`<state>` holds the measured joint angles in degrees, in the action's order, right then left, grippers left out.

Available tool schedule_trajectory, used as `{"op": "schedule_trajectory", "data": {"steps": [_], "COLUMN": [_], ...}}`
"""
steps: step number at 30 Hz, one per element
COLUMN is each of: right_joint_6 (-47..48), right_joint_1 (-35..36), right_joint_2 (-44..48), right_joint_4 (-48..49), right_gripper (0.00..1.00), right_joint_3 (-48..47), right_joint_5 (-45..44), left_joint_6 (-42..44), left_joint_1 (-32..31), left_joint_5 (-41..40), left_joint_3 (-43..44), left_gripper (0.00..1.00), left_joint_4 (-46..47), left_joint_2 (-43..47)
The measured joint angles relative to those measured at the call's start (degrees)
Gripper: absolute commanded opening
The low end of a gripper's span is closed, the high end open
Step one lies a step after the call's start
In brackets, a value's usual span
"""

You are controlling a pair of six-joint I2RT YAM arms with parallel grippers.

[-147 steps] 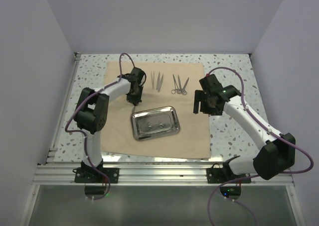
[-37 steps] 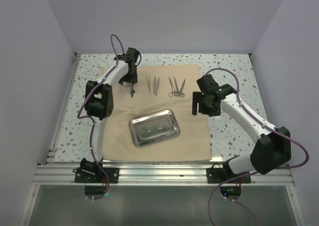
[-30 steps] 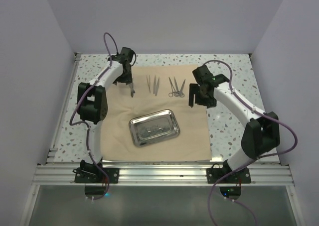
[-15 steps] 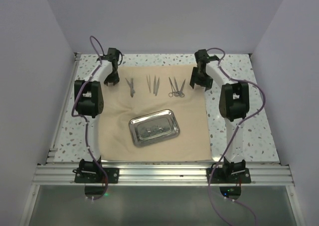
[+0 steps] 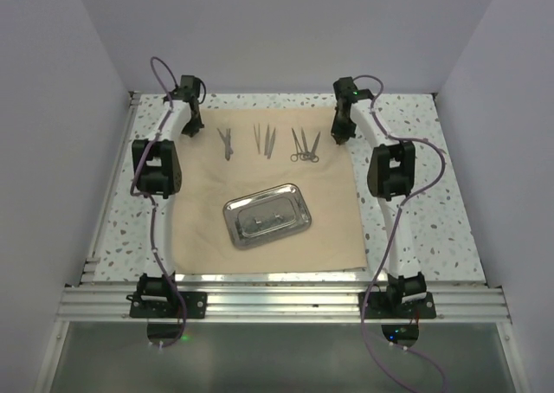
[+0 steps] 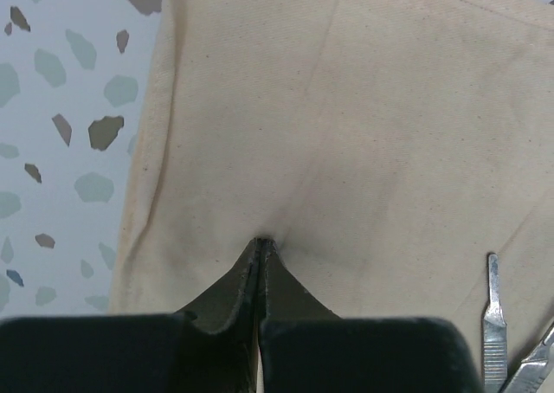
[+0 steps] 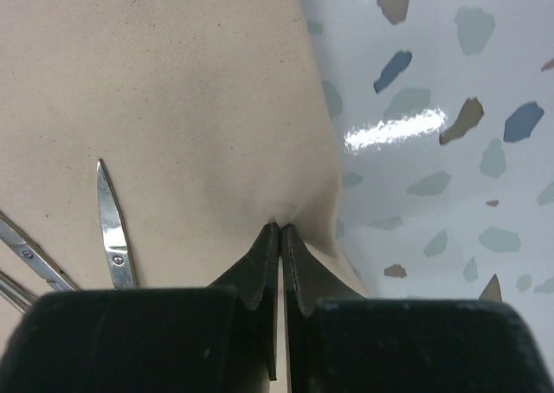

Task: Open and lay out the surgical kit
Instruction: Move the surgical kit at the center of the board, then reset both arms

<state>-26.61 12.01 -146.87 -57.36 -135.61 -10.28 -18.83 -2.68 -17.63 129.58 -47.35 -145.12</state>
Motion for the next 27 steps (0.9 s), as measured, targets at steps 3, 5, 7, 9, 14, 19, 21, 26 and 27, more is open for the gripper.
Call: {"op": "schedule_trajectory", "data": {"steps": [3,5,7,9,14,19,21,26,27], "right_joint_6": [-0.4,-0.6,-0.9,-1.5,-0.9,-0.3,-0.3,-2.4,-3.0], "right_joint_1": [-0.6,-1.2,-1.7,-2.2,-2.8,-4.2,-4.5,-4.0,-3.9], "right_joint_2": [-3.0,-4.7,-5.4,-4.9,7.8,19.1,27.8,53.2,56.5], "right_joint_4": [-0.7,-0.6,0.0,1.2,10.6,12.2,15.0,19.8,20.8], "right_gripper": [0.0,0.0,0.07,0.6,0.99,0.98,0.98,0.98,0.98], "right_joint_3": [-5.3,-8.4,-9.4,-8.5,13.4,26.6,34.4,48.2,49.7], "right_joint_5": [1.1,2.0,3.0,3.9,3.3,3.7,5.0,9.9,10.7], "left_joint_6": [0.5,0.5,0.5,1.0,-0.1,-0.9,-1.4,-3.0,-3.2], "left_joint_1": [0.6,1.1,1.6,2.0,3.4,3.4,3.4,2.5,1.8], "left_joint_5": [1.4,2.4,3.7,4.9,6.9,8.7,9.4,9.6,9.3], "left_joint_3": [1.7,2.6,3.1,3.3,-2.4,-13.3,-19.5,-38.1,-42.3], "left_gripper": [0.0,0.0,0.13,0.48,0.79,0.8,0.8,0.77,0.77], "left_joint_4": [1.3,2.5,3.8,5.2,9.7,9.4,9.8,13.3,13.9], "left_joint_2": [-1.1,-1.7,-2.1,-2.2,1.0,10.6,17.6,41.0,46.4]}}
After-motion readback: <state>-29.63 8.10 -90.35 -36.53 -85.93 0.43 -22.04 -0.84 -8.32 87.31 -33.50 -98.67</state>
